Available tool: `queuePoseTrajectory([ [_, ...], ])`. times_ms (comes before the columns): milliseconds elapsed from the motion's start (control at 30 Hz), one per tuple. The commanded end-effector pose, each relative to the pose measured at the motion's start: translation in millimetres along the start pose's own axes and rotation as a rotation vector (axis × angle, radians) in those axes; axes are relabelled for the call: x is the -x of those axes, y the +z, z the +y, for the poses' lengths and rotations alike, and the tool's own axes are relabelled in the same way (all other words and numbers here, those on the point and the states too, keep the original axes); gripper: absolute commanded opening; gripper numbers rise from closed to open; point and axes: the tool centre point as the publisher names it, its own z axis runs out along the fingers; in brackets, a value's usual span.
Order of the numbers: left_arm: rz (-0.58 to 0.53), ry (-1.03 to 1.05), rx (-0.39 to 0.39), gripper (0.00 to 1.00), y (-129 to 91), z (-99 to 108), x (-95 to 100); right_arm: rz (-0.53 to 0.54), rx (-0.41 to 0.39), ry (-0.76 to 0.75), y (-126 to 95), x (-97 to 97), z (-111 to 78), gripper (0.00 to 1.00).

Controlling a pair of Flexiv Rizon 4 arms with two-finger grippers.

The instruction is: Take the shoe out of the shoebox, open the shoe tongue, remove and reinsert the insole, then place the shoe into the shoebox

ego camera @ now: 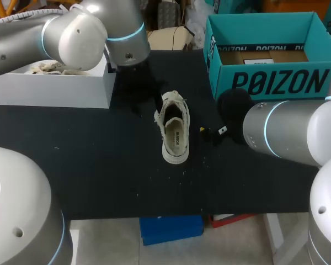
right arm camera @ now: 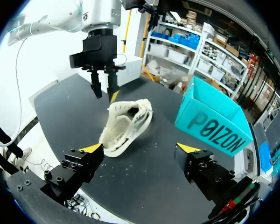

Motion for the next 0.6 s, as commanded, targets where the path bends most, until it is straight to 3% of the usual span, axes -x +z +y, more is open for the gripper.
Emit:
queuePoseTrajectory([
  [33, 0.046, 0.013, -0.013, 0.47, 18, 9, 12.7, 0.001, 0.001, 0.001, 1, -0.6, -0.6, 1.00],
  [267, 0.049, 0.038, -0.015, 0.53, 41, 13, 16.9, 0.001, 0.001, 0.001, 1, -0.6, -0.6, 1.00],
  [467, 0.051, 0.039, -0.016, 0.50, 55, 19, 14.3, 0.001, 0.001, 0.001, 1, -0.6, -0.6, 1.00],
  [600, 0.055, 0.038, -0.018, 0.56, 66, 17, 13.7, 0.001, 0.001, 0.001, 1, -0.6, -0.6, 1.00],
])
